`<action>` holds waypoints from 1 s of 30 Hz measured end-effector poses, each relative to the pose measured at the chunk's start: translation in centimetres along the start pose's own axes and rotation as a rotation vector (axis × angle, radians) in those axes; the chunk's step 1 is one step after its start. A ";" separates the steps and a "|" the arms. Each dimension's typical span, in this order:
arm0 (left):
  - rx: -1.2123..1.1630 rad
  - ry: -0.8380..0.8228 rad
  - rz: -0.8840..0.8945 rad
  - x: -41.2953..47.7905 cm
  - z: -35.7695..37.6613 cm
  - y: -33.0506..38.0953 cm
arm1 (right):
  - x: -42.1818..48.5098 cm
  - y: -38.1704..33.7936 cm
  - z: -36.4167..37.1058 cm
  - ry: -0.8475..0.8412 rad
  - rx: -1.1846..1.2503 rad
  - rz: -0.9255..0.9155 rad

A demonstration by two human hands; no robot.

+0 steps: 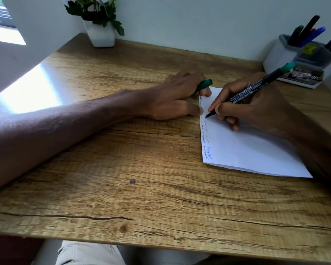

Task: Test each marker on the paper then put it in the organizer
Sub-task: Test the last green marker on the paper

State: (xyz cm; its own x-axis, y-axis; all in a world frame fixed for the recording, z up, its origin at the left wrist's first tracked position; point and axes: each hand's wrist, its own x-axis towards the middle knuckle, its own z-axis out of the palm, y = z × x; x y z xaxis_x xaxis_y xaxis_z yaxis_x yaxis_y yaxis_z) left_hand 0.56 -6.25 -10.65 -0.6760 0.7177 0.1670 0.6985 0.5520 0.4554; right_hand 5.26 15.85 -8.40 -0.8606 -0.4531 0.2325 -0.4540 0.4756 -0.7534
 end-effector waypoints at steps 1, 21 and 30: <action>-0.009 0.004 0.001 0.0 0.0 -0.1 | 0.0 0.0 0.0 0.004 0.003 0.004; -0.024 -0.004 0.009 -0.1 0.0 0.3 | 0.2 0.1 -0.1 0.035 0.022 0.090; -0.026 0.008 0.029 -0.1 -0.1 0.2 | 0.3 0.4 -0.2 0.045 0.040 0.107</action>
State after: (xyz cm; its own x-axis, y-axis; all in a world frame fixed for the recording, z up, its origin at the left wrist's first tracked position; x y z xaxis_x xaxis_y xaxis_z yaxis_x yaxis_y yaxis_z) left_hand 0.72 -6.22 -10.52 -0.6577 0.7295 0.1878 0.7115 0.5197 0.4729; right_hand 4.83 16.05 -8.49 -0.9135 -0.3668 0.1758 -0.3500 0.4886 -0.7992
